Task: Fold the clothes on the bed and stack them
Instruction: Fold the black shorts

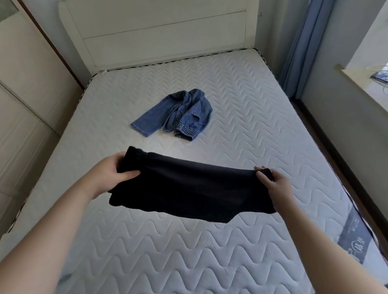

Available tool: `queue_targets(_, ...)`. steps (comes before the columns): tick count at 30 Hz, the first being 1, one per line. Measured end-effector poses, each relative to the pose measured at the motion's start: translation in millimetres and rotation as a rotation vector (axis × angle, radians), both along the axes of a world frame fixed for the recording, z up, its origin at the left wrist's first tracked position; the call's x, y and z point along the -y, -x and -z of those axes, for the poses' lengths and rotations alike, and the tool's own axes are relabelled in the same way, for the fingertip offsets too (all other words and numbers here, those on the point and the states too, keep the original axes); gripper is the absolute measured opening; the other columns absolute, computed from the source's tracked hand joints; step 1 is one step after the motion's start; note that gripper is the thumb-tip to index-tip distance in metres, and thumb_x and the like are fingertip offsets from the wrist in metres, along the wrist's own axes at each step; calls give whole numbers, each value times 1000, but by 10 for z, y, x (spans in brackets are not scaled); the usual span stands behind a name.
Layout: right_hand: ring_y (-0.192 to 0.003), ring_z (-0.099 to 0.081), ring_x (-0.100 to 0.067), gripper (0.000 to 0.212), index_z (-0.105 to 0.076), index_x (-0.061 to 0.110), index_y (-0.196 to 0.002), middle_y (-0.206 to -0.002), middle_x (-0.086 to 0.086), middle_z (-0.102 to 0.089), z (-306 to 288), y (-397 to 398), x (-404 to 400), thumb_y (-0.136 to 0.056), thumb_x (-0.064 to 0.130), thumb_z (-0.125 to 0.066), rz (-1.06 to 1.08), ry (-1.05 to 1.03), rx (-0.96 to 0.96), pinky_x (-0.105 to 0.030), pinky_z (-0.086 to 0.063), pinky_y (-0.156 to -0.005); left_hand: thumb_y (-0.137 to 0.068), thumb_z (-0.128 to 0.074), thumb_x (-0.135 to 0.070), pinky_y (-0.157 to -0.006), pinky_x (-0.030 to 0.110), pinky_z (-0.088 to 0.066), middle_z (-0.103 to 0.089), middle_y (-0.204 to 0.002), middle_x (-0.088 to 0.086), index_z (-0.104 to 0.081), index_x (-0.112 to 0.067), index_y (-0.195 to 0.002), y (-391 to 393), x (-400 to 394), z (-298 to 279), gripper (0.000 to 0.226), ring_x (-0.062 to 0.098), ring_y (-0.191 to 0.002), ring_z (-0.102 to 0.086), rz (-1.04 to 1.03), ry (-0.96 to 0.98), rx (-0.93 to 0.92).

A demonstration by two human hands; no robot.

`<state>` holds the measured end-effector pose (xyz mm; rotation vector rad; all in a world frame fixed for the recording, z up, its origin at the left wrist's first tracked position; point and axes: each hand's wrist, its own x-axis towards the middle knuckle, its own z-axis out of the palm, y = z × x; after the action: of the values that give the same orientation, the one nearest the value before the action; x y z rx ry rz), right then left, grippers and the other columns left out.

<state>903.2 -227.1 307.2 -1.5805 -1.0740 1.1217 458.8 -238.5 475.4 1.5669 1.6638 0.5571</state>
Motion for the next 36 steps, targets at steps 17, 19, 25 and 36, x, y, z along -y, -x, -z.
queue_targets(17, -89, -57, 12, 10, -68, 27, -97, -93, 21, -65, 20, 78, 197, -88, 26, -72, -250, 27, 370, -2, -36, -76, -93, -65, -18, -106, 41, -42, -66, -120, 0, -55, -19, -131, 283, 965, 1682, 40, 19, -118, -58, -340, 338, 223)
queue_targets(19, -92, -59, 1, 9, -70, 25, -98, -95, 16, -67, 91, 196, 230, -89, 25, -70, -276, 45, 378, -10, -36, -81, -93, -66, -19, -102, 35, -42, -66, -120, -1, -54, -21, -130, 313, 1102, 1790, 39, 17, -117, -59, -371, 352, 236)
queue_targets(25, -93, -59, -11, 11, -72, 17, -100, -93, 14, -66, 235, 570, 390, -89, 19, -70, -286, 28, 482, -16, -37, -86, -91, -67, -17, -104, 32, -38, -65, -122, 1, -54, -17, -132, 623, 1413, 2073, 43, 17, -117, -57, -395, 439, 260)
queue_targets(36, -93, -56, -3, 15, -70, 32, -101, -88, 36, -57, 419, 1704, 167, -87, 31, -72, -359, 185, 584, -22, -36, -87, -93, -65, -24, -106, 33, -39, -63, -124, -3, -52, -20, -134, 1732, 1389, 2645, 43, 16, -121, -55, -373, 594, 300)
